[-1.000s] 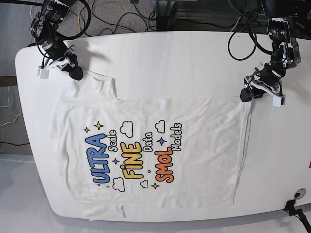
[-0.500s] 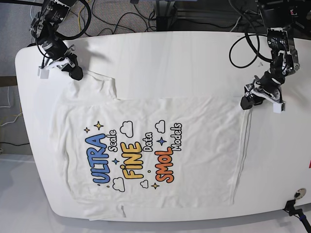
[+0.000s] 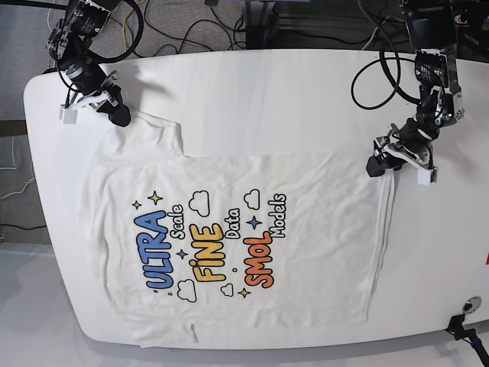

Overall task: Fold the T-shirt properly
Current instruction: 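Grasp the shirt edges with both grippers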

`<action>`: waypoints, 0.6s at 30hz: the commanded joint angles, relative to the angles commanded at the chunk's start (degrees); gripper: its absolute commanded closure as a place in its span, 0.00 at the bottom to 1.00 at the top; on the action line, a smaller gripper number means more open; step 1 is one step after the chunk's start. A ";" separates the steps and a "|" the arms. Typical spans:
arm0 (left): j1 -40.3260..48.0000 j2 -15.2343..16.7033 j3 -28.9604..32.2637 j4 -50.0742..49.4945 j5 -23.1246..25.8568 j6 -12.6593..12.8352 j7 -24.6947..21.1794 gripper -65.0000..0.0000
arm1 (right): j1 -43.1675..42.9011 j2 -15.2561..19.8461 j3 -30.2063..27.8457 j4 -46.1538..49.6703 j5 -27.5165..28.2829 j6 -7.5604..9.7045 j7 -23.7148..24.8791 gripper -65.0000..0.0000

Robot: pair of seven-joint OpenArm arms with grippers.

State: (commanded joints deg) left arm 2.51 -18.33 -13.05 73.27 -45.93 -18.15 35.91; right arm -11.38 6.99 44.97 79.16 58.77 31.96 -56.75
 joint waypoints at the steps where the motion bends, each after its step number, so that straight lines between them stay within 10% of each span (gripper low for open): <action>1: 0.00 0.00 0.00 0.00 0.00 0.00 0.00 0.48 | 0.00 0.00 0.00 0.00 0.00 0.00 0.00 1.00; 10: 0.00 0.00 -0.18 0.00 0.00 0.09 0.00 0.49 | 0.00 0.00 0.00 0.00 0.00 0.00 0.00 1.00; 18: -0.09 0.00 -0.26 0.18 -0.09 0.09 -0.26 0.84 | 0.00 0.00 0.00 0.00 0.00 0.00 0.00 1.00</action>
State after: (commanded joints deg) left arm 2.42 -18.33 -13.32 73.45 -46.02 -18.07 35.65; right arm -11.38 6.99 44.97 79.16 58.77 31.96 -56.75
